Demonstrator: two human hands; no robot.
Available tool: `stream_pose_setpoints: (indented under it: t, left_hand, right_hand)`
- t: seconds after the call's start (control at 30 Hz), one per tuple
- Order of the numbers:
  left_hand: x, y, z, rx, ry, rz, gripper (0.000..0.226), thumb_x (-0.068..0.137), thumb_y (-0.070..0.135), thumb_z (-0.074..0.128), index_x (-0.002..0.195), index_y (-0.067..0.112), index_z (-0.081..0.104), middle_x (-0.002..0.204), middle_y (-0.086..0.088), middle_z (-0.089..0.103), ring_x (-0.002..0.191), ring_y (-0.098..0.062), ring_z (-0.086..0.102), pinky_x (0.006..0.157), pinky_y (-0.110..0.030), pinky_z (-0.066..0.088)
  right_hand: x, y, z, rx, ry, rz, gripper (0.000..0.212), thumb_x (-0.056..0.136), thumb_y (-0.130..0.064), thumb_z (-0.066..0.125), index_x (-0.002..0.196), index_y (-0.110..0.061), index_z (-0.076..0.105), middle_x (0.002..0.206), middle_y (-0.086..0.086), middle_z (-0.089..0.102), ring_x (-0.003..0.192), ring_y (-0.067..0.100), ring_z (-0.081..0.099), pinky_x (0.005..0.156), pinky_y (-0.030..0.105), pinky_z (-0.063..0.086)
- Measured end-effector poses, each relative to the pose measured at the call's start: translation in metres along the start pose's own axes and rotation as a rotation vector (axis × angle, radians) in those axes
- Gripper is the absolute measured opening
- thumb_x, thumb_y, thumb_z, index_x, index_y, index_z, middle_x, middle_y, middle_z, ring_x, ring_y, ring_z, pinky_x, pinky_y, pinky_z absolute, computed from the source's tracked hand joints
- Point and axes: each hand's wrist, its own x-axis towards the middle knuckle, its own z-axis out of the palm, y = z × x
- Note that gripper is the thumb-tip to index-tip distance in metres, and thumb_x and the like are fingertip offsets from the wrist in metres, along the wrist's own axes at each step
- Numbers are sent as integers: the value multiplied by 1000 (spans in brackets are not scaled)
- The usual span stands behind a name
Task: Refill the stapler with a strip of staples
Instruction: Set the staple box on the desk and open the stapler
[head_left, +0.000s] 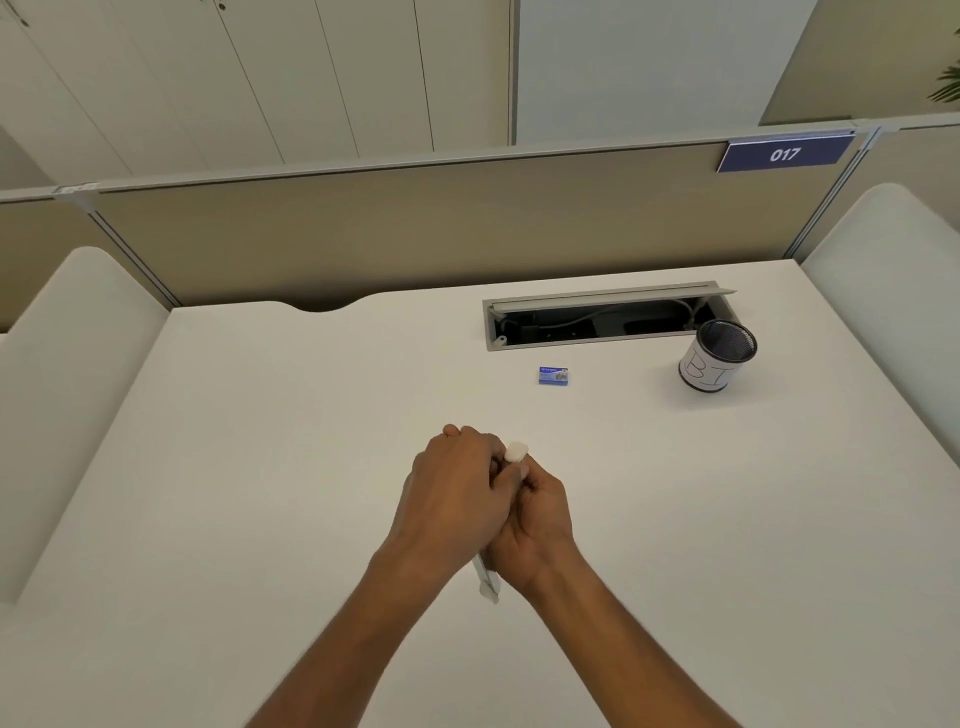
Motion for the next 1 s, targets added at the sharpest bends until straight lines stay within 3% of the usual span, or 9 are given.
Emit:
stream_pose_setpoints:
  t: [0.1, 0.3, 0.37, 0.47, 0.6, 0.73, 0.87, 0.93, 1.0]
  left_hand:
    - [3, -1, 0, 24, 18, 33, 24, 96, 44, 63, 87, 25, 75, 80, 5, 72, 82, -17, 65, 73, -37, 57]
    - [4, -1, -4, -15, 10, 51, 25, 96, 41, 63, 81, 24, 73, 72, 7, 72, 74, -13, 65, 69, -36, 57]
    - [1, -2, -4, -13, -45, 52, 22, 96, 40, 64, 86, 25, 76, 76, 7, 74, 81, -14, 66, 73, -36, 57]
    - [-3, 3, -8, -109, -9, 115, 21, 95, 41, 65, 83, 26, 75, 72, 10, 73, 76, -10, 65, 69, -27, 53]
    - [-1, 2, -3, -49, -108, 71, 17, 96, 36, 67, 88, 25, 77, 81, 6, 74, 86, -14, 64, 74, -32, 56]
    - [-3, 1, -2, -35, -10, 133, 18, 97, 38, 65, 91, 25, 76, 81, 7, 71, 81, -12, 62, 72, -33, 54]
    - [-6, 2, 4, -18, -87, 126, 18, 98, 36, 64, 95, 22, 75, 85, 3, 73, 85, -16, 64, 78, -39, 56]
    - [-5, 3, 2, -61, 1, 195, 20, 97, 38, 64, 88, 24, 73, 77, 5, 70, 79, -16, 62, 71, -37, 54]
    - [2, -1, 3, -46, -13, 194, 21, 96, 37, 65, 84, 22, 74, 76, 5, 71, 79, -16, 62, 71, -38, 53]
  right_hand:
    - [0, -1, -4, 49, 27, -31, 41, 102, -23, 45, 91, 2, 75, 96, 15, 73, 99, 26, 70, 109, 33, 42]
    - [-3, -4, -3, 80, 12, -10, 37, 100, -18, 48, 87, 4, 75, 89, 15, 76, 87, 27, 76, 87, 32, 55]
    - [-4, -4, -6, 79, 16, 15, 39, 100, -18, 47, 83, 4, 74, 84, 15, 75, 84, 27, 76, 88, 33, 54]
    - [-7, -6, -2, 80, -2, -4, 36, 99, -17, 45, 94, 6, 73, 93, 19, 75, 91, 29, 76, 82, 36, 60]
    - [-4, -6, -8, 64, 29, 28, 40, 99, -21, 47, 117, 8, 66, 119, 19, 70, 125, 28, 61, 116, 34, 39]
    - [-6, -11, -4, 95, 5, 12, 33, 99, -18, 49, 116, 6, 63, 111, 21, 72, 107, 31, 71, 105, 35, 46]
    - [-7, -11, -8, -12, 14, 9, 47, 101, -23, 43, 135, 7, 56, 140, 17, 59, 132, 30, 56, 121, 37, 31]
    - [-5, -13, -8, 9, 41, 1, 47, 98, -16, 45, 141, 3, 51, 131, 14, 63, 126, 27, 60, 120, 32, 31]
    - [-1, -14, -13, 40, 19, -18, 39, 97, -13, 48, 130, 5, 60, 113, 17, 69, 108, 28, 69, 112, 29, 40]
